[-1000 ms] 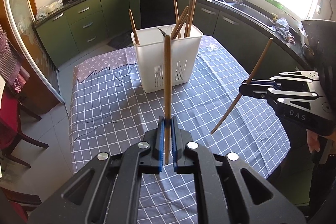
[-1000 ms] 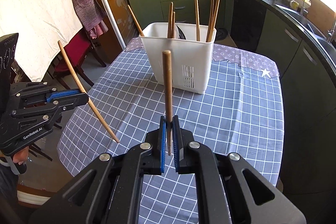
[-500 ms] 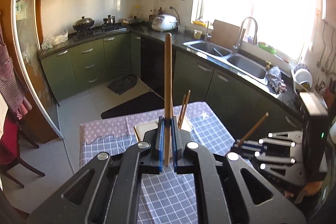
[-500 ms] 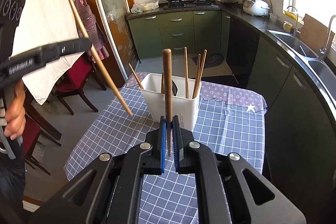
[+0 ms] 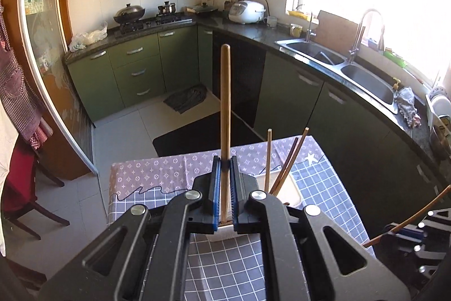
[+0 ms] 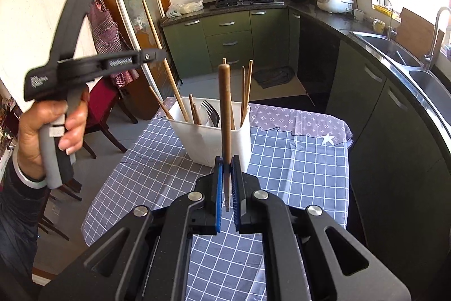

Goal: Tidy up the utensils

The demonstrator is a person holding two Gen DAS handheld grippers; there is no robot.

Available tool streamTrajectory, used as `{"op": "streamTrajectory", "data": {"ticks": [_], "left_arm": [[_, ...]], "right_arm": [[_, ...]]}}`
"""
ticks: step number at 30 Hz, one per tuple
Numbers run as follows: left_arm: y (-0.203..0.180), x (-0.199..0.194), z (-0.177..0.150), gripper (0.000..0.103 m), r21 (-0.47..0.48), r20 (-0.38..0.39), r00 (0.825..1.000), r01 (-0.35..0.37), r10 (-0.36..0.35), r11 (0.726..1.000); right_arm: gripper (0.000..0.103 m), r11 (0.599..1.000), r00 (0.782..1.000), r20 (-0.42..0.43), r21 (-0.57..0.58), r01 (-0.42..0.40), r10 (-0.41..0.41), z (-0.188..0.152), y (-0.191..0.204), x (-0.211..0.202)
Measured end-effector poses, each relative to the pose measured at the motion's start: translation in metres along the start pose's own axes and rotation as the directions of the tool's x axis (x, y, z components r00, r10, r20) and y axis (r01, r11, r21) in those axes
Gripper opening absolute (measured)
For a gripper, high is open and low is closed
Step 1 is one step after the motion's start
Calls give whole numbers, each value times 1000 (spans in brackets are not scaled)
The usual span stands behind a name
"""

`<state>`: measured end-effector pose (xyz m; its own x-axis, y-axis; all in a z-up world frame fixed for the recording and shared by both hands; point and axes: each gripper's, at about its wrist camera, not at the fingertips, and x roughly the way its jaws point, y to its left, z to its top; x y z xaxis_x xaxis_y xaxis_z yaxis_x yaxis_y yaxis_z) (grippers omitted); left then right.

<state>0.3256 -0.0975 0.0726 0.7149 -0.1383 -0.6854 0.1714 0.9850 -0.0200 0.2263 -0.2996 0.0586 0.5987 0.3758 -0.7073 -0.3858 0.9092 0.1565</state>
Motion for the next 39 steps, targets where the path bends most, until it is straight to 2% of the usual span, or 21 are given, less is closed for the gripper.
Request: {"op": "streamTrajectory", "data": {"ticks": [3, 5, 6, 9, 11, 13, 14, 16, 18, 21, 27, 34, 39], "left_arm": [[3, 19, -11, 9, -3, -52, 999, 3, -4, 1000], [8, 24, -14, 28, -16, -66, 998, 19, -20, 1000], [10, 22, -15, 31, -26, -59, 998, 25, -27, 999], [16, 6, -15, 41, -41, -16, 998, 56, -56, 998], [18, -13, -14, 69, -31, 43, 998, 49, -47, 998], [17, -33, -15, 83, -5, 112, 994, 10, -10, 1000], [18, -43, -18, 85, 14, 145, 989, -11, 9, 1000], [20, -58, -28, 87, 46, 178, 983, -44, 35, 998], [27, -67, -40, 87, 48, 167, 986, -23, 14, 999], [46, -79, -64, 87, -3, 175, 984, 20, -19, 1000], [63, -114, -118, 90, -34, 274, 961, -39, 47, 999], [59, -143, -174, 96, -70, 351, 930, -94, 113, 993], [50, -139, -193, 96, -77, 323, 944, -51, 73, 996]], "right_arm": [[7, 1000, 1000, 11, 5, -3, 3, 7, 0, -3], [7, 1000, 1000, 19, 13, -12, 12, 12, 0, -5], [7, 1000, 1000, 25, 15, -14, 14, 15, 0, -7], [7, 1000, 999, 52, 21, -9, 7, 28, 0, -14], [7, 999, 997, 78, 27, -17, 15, 39, 0, -21], [7, 999, 993, 113, 36, -31, 26, 52, 0, -30], [7, 999, 991, 132, 38, -38, 32, 58, 1, -34], [7, 998, 986, 165, 43, -46, 38, 73, 3, -39], [7, 998, 982, 187, 48, -44, 34, 86, 5, -39], [7, 998, 981, 195, 62, -31, 18, 100, 6, -27], [7, 996, 991, 132, 86, 3, -14, 110, 0, 27], [7, 996, 998, 53, 85, 16, -21, 99, -2, 84], [8, 998, 999, 18, 63, 26, -27, 86, 0, 108]]}}
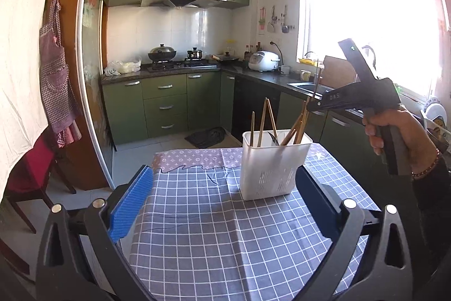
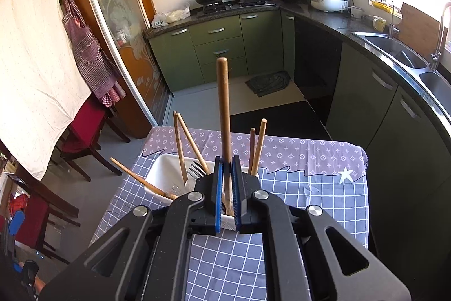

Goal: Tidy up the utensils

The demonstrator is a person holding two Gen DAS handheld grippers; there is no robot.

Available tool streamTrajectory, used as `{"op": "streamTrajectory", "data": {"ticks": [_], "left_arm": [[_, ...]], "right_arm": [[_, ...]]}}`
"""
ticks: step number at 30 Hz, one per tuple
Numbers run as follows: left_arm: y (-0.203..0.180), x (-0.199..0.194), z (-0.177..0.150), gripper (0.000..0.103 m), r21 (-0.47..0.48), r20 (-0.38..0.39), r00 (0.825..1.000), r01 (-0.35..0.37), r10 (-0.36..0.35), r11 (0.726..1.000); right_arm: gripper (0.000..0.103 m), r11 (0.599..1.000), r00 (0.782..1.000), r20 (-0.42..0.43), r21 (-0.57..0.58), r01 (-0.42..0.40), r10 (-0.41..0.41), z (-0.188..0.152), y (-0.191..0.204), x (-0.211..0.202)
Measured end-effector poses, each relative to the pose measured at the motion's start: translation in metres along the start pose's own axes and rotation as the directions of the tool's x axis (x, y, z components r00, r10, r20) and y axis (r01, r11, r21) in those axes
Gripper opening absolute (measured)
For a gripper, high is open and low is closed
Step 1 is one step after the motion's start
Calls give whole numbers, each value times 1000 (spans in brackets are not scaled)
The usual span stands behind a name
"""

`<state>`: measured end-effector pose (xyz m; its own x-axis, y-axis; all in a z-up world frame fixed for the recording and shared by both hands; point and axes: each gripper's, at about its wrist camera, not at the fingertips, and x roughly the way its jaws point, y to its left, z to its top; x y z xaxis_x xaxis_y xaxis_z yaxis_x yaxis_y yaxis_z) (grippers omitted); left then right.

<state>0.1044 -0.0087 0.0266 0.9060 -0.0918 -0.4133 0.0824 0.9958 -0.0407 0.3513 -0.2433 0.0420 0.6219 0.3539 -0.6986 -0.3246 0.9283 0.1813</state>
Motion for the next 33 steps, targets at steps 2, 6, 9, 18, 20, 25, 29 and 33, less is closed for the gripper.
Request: {"op": "streamTrajectory", "data": {"ticks": [2, 6, 9, 18, 20, 25, 29, 33], "left_arm": [[-2, 1, -3, 96, -13, -6, 1000, 12, -12, 1000], [-6, 1, -5, 96, -13, -1, 1000, -2, 2, 1000], [-10, -3, -7, 96, 8, 6, 1000, -16, 16, 1000], [-17, -20, -32, 96, 16, -5, 1000, -4, 4, 1000], [-19, -26, -37, 96, 17, -2, 1000, -6, 6, 1000], [-24, -43, -47, 96, 4, 3, 1000, 9, -9, 1000], [-29, -55, -52, 96, 6, 0, 1000, 15, -15, 1000], [-34, -72, -55, 96, 30, 15, 1000, 1, -1, 1000]], "right_arm": [[9, 1000, 1000, -8, -6, 8, -8, -4, 1, 5], [17, 1000, 1000, 12, -13, 16, -15, -12, 1, -6], [21, 1000, 998, 68, -20, 19, -18, -23, 4, -35], [76, 999, 983, 183, -25, 27, -22, -129, 1, -112], [93, 998, 979, 203, -39, 40, -31, -161, 5, -120], [98, 997, 958, 280, -33, 71, -59, -229, 14, -145], [98, 992, 929, 359, -38, 117, -96, -267, 26, -175], [98, 992, 914, 396, -47, 117, -89, -291, 35, -211]]}}
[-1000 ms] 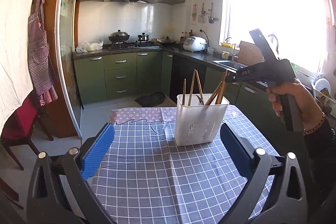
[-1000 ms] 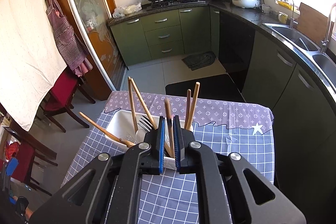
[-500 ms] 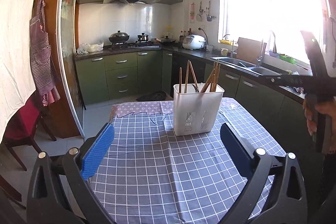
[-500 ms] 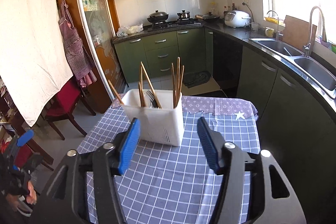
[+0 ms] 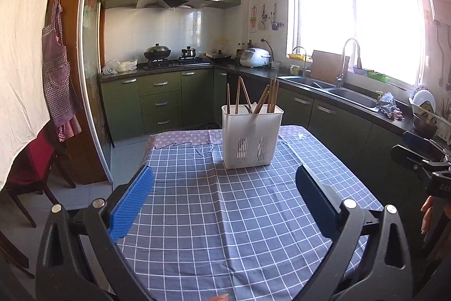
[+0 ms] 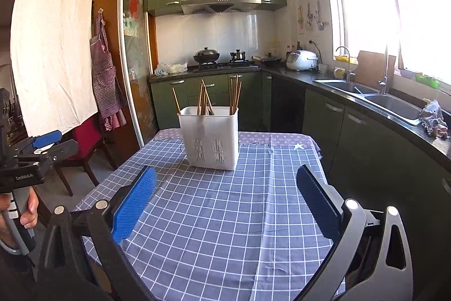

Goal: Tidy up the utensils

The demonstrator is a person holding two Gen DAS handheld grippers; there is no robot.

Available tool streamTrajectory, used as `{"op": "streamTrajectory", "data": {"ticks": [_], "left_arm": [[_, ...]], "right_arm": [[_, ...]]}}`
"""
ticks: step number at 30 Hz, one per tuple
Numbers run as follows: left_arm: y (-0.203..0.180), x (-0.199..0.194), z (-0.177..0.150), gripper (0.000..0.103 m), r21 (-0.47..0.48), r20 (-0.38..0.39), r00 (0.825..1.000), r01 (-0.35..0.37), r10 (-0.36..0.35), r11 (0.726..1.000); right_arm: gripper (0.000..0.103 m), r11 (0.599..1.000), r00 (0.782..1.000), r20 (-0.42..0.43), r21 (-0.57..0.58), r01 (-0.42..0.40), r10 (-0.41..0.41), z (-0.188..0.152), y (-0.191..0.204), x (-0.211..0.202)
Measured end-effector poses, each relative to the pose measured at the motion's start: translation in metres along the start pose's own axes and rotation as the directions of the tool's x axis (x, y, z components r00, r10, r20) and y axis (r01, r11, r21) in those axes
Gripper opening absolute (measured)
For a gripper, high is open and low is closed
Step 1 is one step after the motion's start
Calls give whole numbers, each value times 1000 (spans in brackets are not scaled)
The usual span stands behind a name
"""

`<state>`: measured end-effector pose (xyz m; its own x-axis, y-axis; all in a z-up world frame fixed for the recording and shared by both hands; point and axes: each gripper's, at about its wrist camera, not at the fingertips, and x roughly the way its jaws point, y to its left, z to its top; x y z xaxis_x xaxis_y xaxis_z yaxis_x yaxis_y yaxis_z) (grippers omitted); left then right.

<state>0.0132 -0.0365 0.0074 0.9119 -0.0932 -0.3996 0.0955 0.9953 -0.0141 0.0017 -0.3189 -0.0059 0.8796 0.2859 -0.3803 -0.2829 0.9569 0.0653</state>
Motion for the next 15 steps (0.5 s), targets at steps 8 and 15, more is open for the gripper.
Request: {"op": "streamTrajectory", "data": {"ticks": [8, 15], "left_arm": [[-2, -26, -8, 96, 5, 7, 1000, -15, 15, 1000], [-2, -37, -13, 96, 8, 18, 1000, -25, 24, 1000]], "right_arm": [[98, 999, 999, 28, 18, 43, -44, -6, 3, -64], [98, 999, 998, 45, 16, 46, -47, -1, 10, -72]]}}
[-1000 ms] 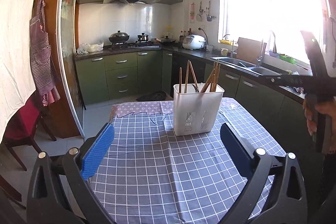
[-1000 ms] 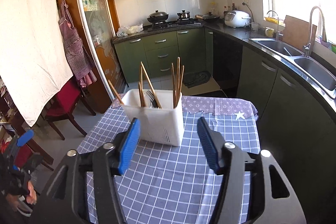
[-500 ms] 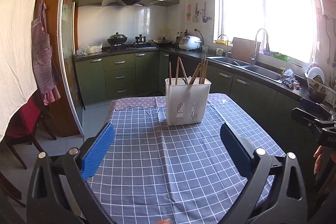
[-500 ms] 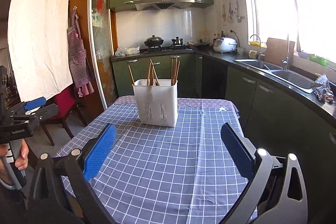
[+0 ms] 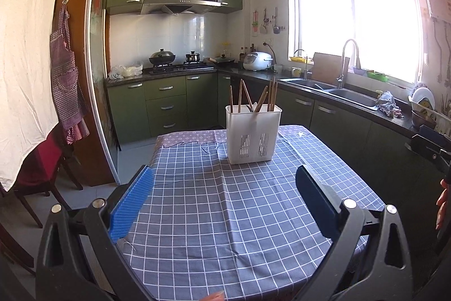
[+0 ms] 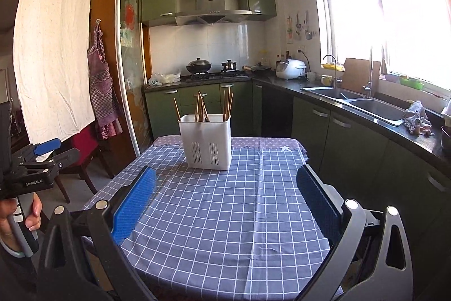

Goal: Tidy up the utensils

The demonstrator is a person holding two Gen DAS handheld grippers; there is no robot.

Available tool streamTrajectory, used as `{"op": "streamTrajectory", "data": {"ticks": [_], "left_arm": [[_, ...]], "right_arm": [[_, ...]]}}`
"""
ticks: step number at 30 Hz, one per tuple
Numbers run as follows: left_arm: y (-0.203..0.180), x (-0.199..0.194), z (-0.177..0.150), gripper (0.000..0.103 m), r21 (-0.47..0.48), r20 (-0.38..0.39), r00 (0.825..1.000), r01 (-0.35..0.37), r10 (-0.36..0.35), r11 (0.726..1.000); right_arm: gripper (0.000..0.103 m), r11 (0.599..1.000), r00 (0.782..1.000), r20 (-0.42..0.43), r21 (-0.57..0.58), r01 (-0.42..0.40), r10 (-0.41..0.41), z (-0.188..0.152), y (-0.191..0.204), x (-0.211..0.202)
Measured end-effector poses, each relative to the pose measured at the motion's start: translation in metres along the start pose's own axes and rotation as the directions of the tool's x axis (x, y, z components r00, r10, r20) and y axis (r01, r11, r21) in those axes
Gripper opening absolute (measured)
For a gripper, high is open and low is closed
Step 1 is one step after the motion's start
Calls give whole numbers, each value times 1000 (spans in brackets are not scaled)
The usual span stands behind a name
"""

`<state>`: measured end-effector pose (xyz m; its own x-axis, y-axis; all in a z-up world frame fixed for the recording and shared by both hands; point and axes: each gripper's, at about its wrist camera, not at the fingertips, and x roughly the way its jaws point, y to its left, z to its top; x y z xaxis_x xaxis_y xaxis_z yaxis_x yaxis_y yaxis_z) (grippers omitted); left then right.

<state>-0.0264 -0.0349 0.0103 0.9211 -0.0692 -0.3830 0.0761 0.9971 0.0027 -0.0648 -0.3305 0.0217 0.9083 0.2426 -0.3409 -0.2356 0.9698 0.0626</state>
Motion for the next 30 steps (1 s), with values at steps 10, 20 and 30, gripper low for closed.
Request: {"op": "streamTrajectory", "data": {"ticks": [10, 20, 30], "left_arm": [[-3, -1, -2, 96, 6, -8, 1000, -5, 5, 1000], [-1, 0, -3, 96, -7, -18, 1000, 12, -12, 1000], [-1, 2, -3, 96, -9, -25, 1000, 7, -7, 1000]], "right_arm": [[98, 1000, 1000, -13, -10, -5, 4, 3, 5, 7], [98, 1000, 1000, -17, -18, -6, 6, 4, 10, 12], [98, 1000, 999, -33, -21, -7, 6, 4, 13, 22]]}}
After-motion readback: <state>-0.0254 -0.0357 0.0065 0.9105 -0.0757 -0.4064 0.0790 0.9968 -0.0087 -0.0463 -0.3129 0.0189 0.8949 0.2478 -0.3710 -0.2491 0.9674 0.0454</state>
